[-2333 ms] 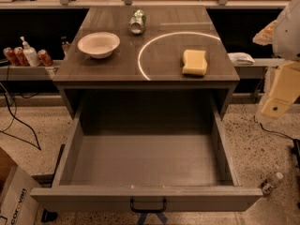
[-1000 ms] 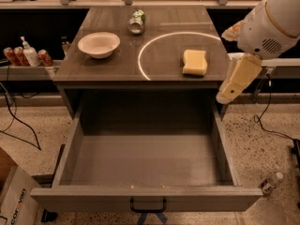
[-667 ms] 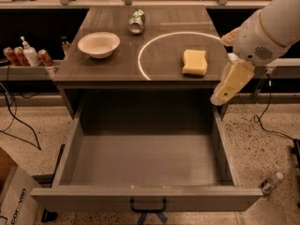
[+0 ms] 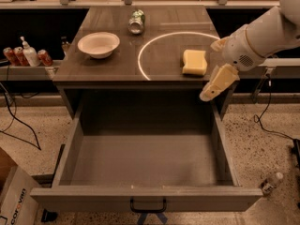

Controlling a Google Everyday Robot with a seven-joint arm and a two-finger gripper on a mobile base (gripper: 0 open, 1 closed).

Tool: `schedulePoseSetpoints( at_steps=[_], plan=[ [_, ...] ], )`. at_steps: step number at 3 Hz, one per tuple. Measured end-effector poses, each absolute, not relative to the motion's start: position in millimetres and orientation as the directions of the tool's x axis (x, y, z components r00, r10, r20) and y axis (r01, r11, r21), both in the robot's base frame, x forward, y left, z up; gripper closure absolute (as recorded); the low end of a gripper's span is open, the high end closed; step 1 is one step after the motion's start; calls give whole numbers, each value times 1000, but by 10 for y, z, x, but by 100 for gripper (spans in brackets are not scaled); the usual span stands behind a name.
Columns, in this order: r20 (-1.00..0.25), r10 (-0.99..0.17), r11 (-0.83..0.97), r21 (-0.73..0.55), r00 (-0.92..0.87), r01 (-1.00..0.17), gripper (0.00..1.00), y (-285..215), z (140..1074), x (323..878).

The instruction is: Place sponge into top drawer

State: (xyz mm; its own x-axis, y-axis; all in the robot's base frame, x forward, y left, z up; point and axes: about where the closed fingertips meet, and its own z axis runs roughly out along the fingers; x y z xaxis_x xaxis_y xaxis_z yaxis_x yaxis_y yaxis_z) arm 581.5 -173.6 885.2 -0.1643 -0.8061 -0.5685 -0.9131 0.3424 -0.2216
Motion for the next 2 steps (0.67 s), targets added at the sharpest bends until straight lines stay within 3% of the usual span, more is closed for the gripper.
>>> schedulePoseSetpoints(
  at_steps=[2],
  plan=[
    [-592,-788,361,-223,-168,-906,0,-1692,8821,5853]
  ],
)
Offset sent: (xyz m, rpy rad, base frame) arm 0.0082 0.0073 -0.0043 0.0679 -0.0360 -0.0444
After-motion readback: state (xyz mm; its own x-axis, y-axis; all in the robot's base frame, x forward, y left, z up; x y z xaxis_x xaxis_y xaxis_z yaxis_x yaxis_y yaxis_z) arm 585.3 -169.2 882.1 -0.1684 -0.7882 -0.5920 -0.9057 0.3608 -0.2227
